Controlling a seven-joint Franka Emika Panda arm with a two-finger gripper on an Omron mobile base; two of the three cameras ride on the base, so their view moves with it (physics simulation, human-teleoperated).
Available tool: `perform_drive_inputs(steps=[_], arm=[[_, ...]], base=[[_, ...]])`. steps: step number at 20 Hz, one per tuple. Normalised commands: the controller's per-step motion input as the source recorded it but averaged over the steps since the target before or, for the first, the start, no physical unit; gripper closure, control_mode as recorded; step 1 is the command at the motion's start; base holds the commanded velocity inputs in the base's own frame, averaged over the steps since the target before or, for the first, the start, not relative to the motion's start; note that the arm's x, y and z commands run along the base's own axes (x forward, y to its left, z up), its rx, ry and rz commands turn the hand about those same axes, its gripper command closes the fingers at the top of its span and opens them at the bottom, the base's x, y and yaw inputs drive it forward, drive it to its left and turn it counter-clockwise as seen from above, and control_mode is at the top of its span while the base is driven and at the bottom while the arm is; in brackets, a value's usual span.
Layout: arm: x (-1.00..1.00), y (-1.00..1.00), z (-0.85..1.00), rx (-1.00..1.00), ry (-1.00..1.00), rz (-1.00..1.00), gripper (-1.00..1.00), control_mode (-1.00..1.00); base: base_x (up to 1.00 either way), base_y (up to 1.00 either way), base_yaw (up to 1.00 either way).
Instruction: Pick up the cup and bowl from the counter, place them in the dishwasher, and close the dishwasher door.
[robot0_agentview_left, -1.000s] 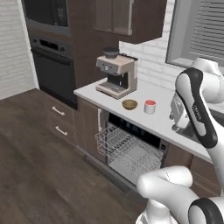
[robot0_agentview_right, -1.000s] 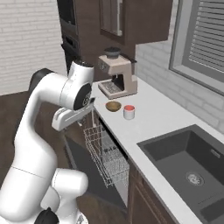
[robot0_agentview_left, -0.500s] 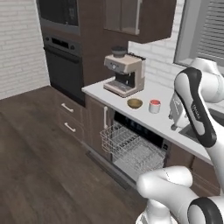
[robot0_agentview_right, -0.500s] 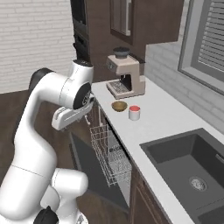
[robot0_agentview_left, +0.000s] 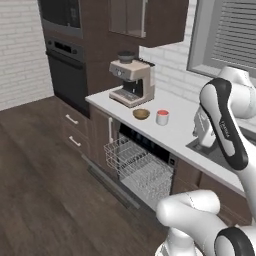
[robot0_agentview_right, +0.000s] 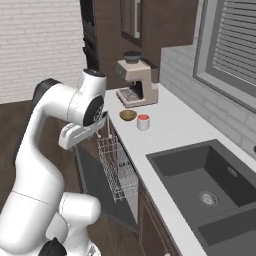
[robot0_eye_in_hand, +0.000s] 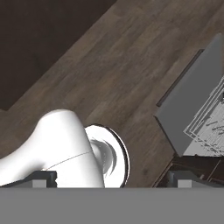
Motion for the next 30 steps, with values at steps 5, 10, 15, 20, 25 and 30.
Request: perform_drive_inputs(steps=[5,10,15,20,25,30], arm=[[0.00,0.00,0.00,0.00,0.00,0.00,-1.00,1.00],[0.00,0.00,0.00,0.00,0.00,0.00,-1.00,1.00],[0.00,0.00,0.00,0.00,0.00,0.00,-1.00,1.00],[0.00,0.00,0.00,0.00,0.00,0.00,-1.00,1.00],[0.00,0.00,0.00,0.00,0.00,0.00,-1.00,1.00],[0.00,0.00,0.00,0.00,0.00,0.00,-1.00,1.00]], base=[[0.24,-0.23,0.01],[0.30,-0.25,0.03],[0.15,-0.19,0.05],[0.29,0.00,0.02],[0.35,0.00,0.04],[0.03,0.00,0.04]])
